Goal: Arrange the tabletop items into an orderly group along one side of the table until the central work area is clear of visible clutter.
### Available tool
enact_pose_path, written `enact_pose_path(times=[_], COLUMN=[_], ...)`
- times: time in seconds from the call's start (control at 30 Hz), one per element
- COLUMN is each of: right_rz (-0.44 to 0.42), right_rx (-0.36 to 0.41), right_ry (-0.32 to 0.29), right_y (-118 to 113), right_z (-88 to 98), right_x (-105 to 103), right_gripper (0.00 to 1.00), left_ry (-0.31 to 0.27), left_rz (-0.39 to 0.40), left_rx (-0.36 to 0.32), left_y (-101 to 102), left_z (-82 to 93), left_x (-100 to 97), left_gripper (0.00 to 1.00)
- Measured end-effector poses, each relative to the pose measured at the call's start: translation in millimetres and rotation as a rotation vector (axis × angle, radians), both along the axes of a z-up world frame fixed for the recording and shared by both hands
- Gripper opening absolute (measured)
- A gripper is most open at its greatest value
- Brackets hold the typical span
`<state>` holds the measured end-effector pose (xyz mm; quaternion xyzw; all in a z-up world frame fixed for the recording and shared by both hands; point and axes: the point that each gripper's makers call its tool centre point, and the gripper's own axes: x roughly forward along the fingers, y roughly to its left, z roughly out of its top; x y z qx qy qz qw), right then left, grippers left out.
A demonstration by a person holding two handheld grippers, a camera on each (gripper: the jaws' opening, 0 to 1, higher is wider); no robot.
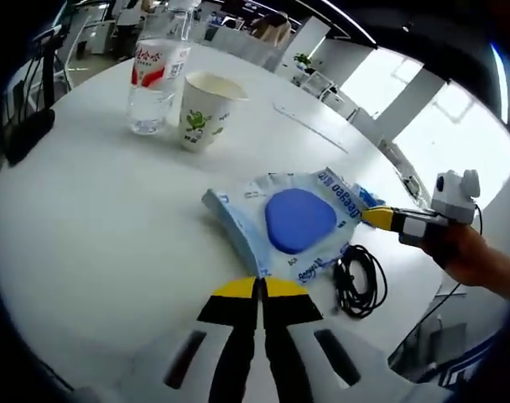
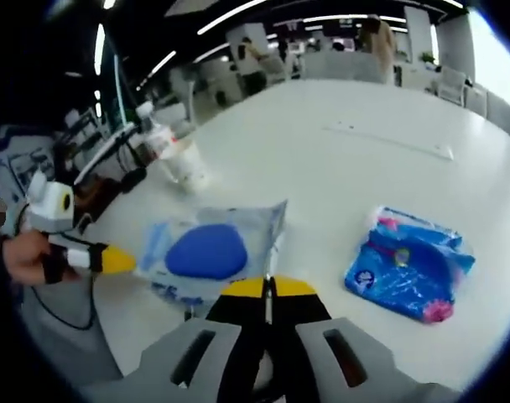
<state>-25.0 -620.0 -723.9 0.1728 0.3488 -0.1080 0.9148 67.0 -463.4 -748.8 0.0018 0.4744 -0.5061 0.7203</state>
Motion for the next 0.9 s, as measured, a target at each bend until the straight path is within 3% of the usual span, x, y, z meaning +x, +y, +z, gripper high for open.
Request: enact_pose_path(times=[0.23, 0.47, 0.77, 0.9], right_rz=[-0.071, -0.126, -0.169, -0.177], right_rx=[0.018, 0.047, 0.082, 0.082], right_ry=[-0.014, -0.028, -0.016, -0.021], right_y=[-6, -6, -6, -6], right_z=[0.2, -2.8, -13.4, -9.7], right_x=[-13, -16, -7, 3], right_gripper=[0.0, 0.0, 0.0, 0.0], left_ry=[-0.027, -0.064, -0.087, -0.088], left_rz=[-0.037, -0.048, -0.027, -0.011], left_rx=[-0.013, -0.017, 0.012, 0.017], left_y=[-21, -45, -60, -64], left_z=[8.7, 14.8, 7.8, 6.3], left_x=[11.0, 36.1, 62.3, 70.2], left_gripper=[0.0, 0.0, 0.0, 0.0])
